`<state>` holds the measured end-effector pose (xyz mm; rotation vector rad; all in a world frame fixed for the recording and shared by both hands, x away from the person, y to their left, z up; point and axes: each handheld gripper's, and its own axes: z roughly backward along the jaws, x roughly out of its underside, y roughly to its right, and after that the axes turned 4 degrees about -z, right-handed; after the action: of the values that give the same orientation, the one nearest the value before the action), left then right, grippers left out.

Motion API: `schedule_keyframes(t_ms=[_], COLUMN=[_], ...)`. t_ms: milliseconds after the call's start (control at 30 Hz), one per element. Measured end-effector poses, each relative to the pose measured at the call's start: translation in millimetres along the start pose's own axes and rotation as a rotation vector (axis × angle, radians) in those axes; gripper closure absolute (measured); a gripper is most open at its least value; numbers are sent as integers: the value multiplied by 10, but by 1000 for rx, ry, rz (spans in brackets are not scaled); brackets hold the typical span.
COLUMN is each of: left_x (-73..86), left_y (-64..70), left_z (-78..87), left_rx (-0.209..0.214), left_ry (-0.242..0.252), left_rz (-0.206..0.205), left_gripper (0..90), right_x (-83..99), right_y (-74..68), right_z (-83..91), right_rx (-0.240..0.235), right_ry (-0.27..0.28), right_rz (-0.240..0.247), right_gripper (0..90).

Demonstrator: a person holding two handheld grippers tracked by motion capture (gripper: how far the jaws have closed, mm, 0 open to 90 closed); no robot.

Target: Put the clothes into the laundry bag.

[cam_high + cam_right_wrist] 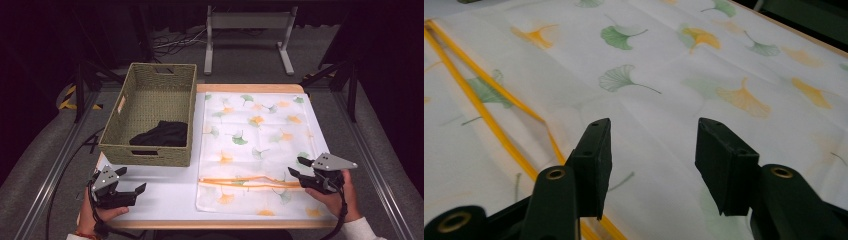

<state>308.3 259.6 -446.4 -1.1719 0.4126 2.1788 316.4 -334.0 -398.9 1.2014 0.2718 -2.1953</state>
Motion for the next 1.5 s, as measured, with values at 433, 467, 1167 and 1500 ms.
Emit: schedule_keyframes(t_ms=[433, 467, 1167, 1500], left_x=[22, 24, 51, 57], left_y=[-3, -2, 0, -8], left_z=[-19, -18, 18, -17], left_rx=[33, 32, 35, 52], left_ry=[-15, -16, -4, -21], left_rz=[5, 10, 21, 22], left_gripper=[123, 123, 127, 129], right_x=[-114, -124, -86, -146], right_y=[-425, -448, -368, -308], right_z=[-357, -382, -769, -801], right_rx=[-155, -166, -221, -222], right_ry=[-71, -75, -180, -216], right_rz=[108, 114, 52, 36], right_gripper=[454, 449, 583, 783])
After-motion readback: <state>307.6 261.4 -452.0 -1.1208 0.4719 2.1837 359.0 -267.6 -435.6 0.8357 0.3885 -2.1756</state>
